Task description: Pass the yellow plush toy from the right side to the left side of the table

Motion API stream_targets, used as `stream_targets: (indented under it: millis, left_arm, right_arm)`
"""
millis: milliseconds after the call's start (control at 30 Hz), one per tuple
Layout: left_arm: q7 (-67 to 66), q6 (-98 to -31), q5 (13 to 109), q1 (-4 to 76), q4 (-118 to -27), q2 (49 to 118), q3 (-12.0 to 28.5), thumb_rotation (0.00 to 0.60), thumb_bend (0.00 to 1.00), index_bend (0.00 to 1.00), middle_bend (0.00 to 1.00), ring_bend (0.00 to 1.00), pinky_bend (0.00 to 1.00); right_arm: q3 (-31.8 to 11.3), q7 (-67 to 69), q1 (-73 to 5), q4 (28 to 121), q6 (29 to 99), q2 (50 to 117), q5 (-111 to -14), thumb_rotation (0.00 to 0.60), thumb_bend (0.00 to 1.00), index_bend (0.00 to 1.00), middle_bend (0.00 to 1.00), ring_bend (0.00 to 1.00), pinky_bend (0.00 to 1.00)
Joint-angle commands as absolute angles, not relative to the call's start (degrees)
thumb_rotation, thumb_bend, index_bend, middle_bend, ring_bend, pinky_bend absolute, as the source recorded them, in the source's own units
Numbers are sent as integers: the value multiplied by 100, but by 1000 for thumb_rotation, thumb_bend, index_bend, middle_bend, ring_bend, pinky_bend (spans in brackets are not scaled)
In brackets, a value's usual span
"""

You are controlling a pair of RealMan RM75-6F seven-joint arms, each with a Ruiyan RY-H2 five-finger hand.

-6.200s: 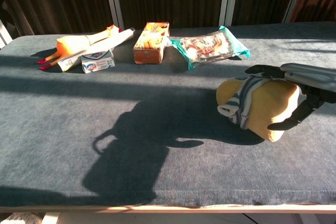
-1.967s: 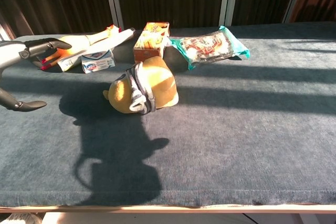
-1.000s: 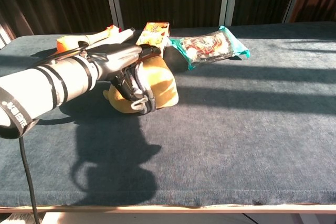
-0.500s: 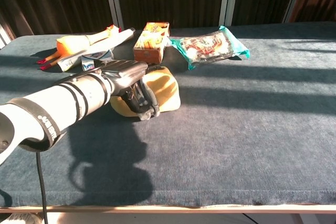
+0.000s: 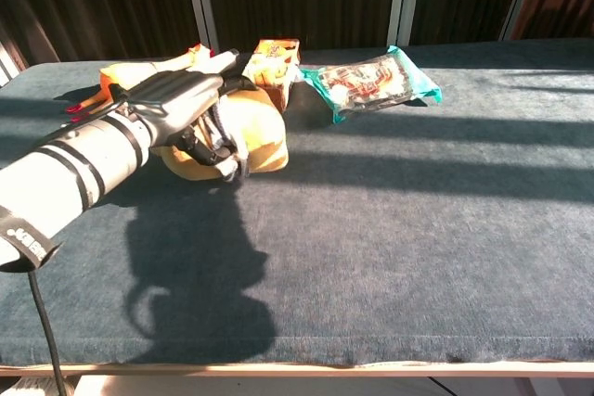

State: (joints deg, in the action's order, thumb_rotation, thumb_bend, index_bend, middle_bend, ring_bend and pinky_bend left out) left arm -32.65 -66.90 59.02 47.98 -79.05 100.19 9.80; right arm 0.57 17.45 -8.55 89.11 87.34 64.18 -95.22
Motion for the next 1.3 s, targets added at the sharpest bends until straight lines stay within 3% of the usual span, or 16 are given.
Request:
stream_targets:
  millis: [33, 167, 267, 533, 633, 700, 800, 900, 1100, 1300]
  left_arm:
    - [-3144, -7043, 6323, 4213, -9136, 8593, 599, 600, 476, 797, 820, 852, 827]
    - [-2886, -7312, 6662, 3707, -9440, 7686, 204, 600, 475, 798, 821, 851, 824]
    - [-2467, -7437, 6827, 3360, -9280, 7432, -7, 600, 475, 797, 819, 847, 818]
    - [-1176, -7443, 6959, 2808, -8457, 7783, -42, 600, 449, 725, 744, 776, 750]
    - [-1039, -7393, 7065, 2741, -8168, 8003, -36, 600, 396, 499, 529, 622, 638]
    - [-1062, -7319, 7129, 2723, -8058, 8080, -53, 600, 358, 227, 249, 432, 484]
    - [-1089, -7289, 7190, 2678, -7966, 8174, -37, 600, 328, 9, 13, 243, 400]
    - [-969, -7215, 7250, 2625, -7937, 8214, -36, 600, 309, 0, 0, 151, 376]
    - [-860, -7125, 7314, 2541, -8030, 8179, 14, 600, 289, 0, 0, 59, 356]
    - [-669, -7210, 7421, 2407, -8287, 7972, 82, 600, 251, 0, 0, 37, 331]
  right_arm:
    - [59, 1735, -856, 8919, 8712, 6413, -9520, 600, 17, 0, 0, 0, 0]
    - [42, 1718, -854, 8930, 8713, 6420, -9521, 600, 17, 0, 0, 0, 0]
    - [26, 1680, -861, 8940, 8701, 6440, -9518, 600, 17, 0, 0, 0, 0]
    - [12, 1494, -923, 8968, 8540, 6507, -9490, 600, 16, 0, 0, 0, 0]
    - [21, 1448, -961, 8991, 8417, 6505, -9452, 600, 17, 0, 0, 0, 0]
    - [31, 1455, -982, 9016, 8353, 6480, -9438, 600, 17, 0, 0, 0, 0]
    - [18, 1476, -971, 9032, 8383, 6477, -9433, 600, 16, 0, 0, 0, 0]
    - [15, 1510, -948, 9019, 8431, 6486, -9442, 600, 17, 0, 0, 0, 0]
    - [8, 1511, -929, 9013, 8456, 6495, -9434, 600, 17, 0, 0, 0, 0]
    - [-1, 1482, -920, 9021, 8458, 6503, -9419, 600, 17, 0, 0, 0, 0]
